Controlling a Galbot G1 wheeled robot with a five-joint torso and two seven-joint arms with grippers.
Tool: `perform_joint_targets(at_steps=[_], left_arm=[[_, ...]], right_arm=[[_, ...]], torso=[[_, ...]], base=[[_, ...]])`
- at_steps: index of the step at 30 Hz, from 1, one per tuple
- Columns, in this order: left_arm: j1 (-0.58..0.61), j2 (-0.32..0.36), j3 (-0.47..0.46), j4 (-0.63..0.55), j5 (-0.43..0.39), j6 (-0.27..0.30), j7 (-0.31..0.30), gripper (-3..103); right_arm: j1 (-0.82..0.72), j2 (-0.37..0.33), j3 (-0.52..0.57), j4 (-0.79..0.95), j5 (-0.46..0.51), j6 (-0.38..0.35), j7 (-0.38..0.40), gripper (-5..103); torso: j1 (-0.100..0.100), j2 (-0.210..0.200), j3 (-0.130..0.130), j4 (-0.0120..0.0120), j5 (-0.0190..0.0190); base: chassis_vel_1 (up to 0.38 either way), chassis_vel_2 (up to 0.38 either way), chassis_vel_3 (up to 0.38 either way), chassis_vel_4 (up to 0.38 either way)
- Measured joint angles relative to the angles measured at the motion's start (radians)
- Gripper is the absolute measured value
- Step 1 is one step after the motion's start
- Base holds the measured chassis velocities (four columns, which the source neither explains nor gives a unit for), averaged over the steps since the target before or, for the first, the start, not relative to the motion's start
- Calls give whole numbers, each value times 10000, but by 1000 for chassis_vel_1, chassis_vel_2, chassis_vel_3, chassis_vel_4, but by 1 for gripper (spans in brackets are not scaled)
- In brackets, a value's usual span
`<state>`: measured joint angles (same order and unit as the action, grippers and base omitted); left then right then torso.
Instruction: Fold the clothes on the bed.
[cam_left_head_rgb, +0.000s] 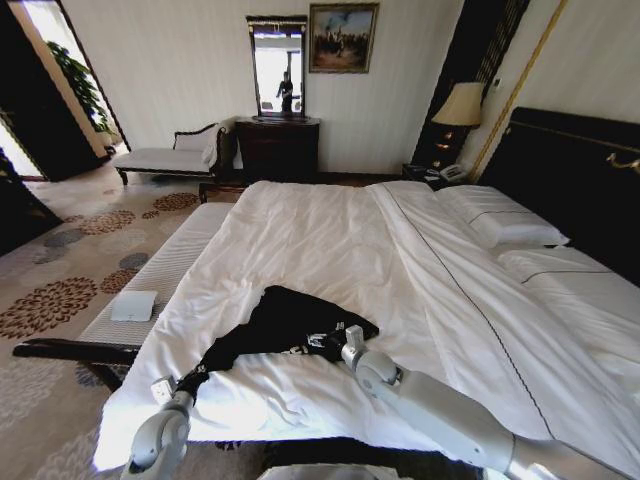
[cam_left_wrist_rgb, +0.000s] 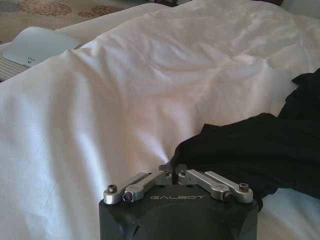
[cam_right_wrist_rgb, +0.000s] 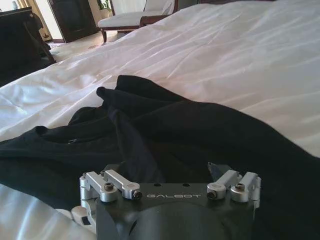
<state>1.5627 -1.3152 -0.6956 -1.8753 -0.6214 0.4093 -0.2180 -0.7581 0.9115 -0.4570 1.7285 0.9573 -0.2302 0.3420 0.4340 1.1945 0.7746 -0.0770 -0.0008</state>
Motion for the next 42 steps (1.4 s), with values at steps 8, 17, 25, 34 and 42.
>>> perform_joint_targets(at_steps=[8, 17, 25, 34, 42], left_arm=[[-51, 23, -37, 132, -1, -50, 17, 0], [-180, 106, 13, 323, -53, -71, 18, 0], [-333, 221, 124, 471, -88, -71, 6, 0], [-444, 295, 214, 551, -118, -72, -10, 0], [-600, 415, 355, 483, -454, -407, -30, 0]], right_arm=[[449, 91, -435, 256, 411, -1283, 850, 70], [374, 125, -579, 310, 382, -1627, 1211, 37], [144, 132, -510, 475, 362, -1372, 1167, 10], [-161, 55, -173, 472, 262, -913, 618, 0], [-994, -36, 883, 491, -177, 983, -1078, 0]], torso=[[0, 2, 0, 0, 0], [0, 1, 0, 1, 2], [0, 1, 0, 2, 1], [0, 1, -1, 1, 0], [0, 1, 0, 3, 1]], base=[[0, 0, 0, 0], [0, 0, 0, 0], [0, 0, 0, 0], [0, 0, 0, 0], [0, 0, 0, 0]])
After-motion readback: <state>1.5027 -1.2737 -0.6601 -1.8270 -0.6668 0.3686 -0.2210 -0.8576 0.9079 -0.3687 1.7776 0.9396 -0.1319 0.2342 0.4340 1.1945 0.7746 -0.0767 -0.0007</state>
